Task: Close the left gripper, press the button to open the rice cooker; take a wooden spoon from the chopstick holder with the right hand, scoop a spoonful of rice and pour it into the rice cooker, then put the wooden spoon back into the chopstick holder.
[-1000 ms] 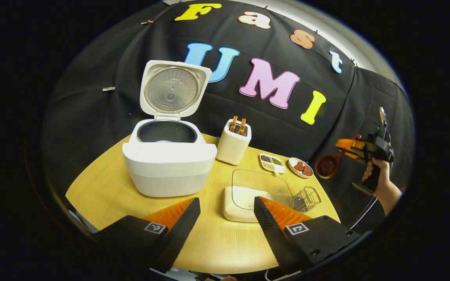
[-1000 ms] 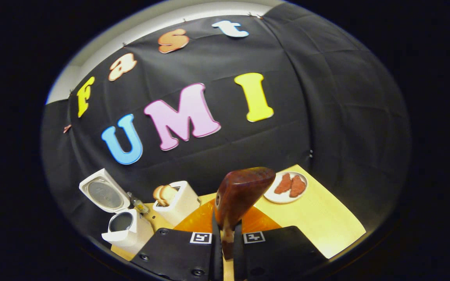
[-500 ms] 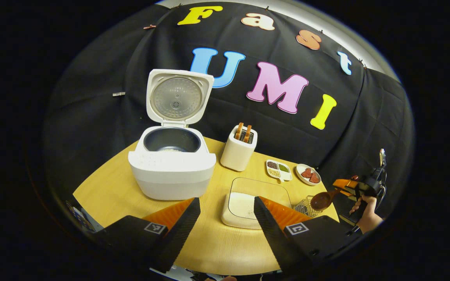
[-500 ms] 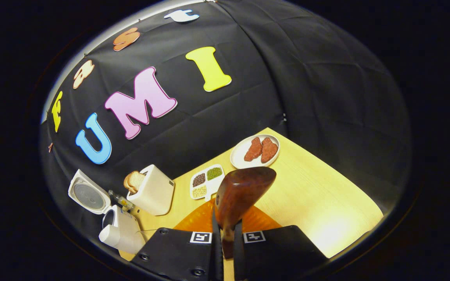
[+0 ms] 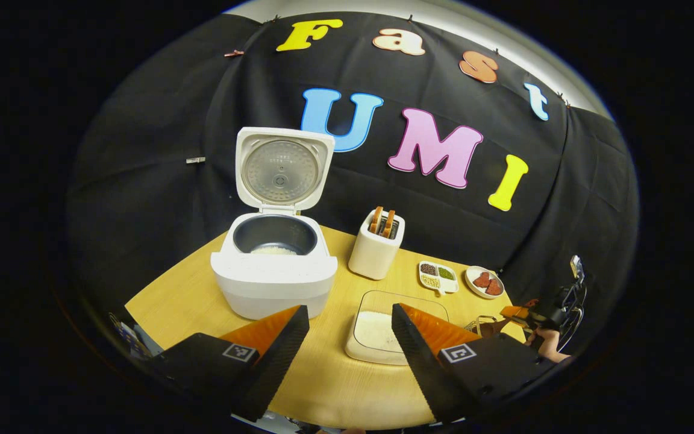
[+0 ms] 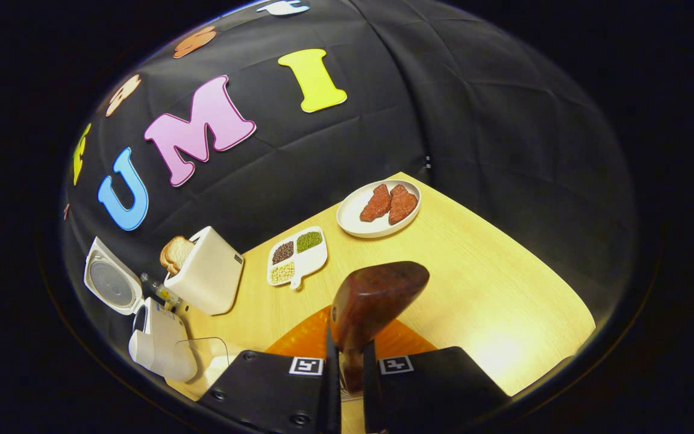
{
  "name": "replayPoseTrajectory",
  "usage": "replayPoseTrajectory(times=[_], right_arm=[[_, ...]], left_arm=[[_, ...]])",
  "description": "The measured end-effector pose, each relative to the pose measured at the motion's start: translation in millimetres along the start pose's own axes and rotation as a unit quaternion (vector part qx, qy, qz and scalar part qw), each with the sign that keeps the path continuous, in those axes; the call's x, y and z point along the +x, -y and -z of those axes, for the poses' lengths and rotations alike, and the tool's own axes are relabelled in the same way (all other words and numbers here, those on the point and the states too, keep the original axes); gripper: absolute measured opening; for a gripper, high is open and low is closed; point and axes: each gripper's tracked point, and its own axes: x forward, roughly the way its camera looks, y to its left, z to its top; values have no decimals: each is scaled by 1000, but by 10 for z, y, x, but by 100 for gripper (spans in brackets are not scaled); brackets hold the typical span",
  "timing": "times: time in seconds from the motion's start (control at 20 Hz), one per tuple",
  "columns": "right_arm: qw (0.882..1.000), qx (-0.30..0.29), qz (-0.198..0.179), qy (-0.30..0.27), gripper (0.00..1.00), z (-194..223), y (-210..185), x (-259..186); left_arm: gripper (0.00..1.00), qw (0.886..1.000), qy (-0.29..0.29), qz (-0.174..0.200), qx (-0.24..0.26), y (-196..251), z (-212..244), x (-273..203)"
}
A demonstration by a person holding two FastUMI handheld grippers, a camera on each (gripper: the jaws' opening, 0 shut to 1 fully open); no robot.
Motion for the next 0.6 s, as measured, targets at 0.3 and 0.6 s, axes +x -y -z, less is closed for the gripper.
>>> replayPoseTrajectory(times=[0.3, 0.6], right_arm=[[1000, -14, -8, 4, 81, 27, -21, -195], [989, -135, 30, 58, 99, -143, 154, -779]], left_arm=[[96, 999, 34, -32, 15, -362, -382, -10], [95, 995, 85, -41, 1, -681, -1140, 63]])
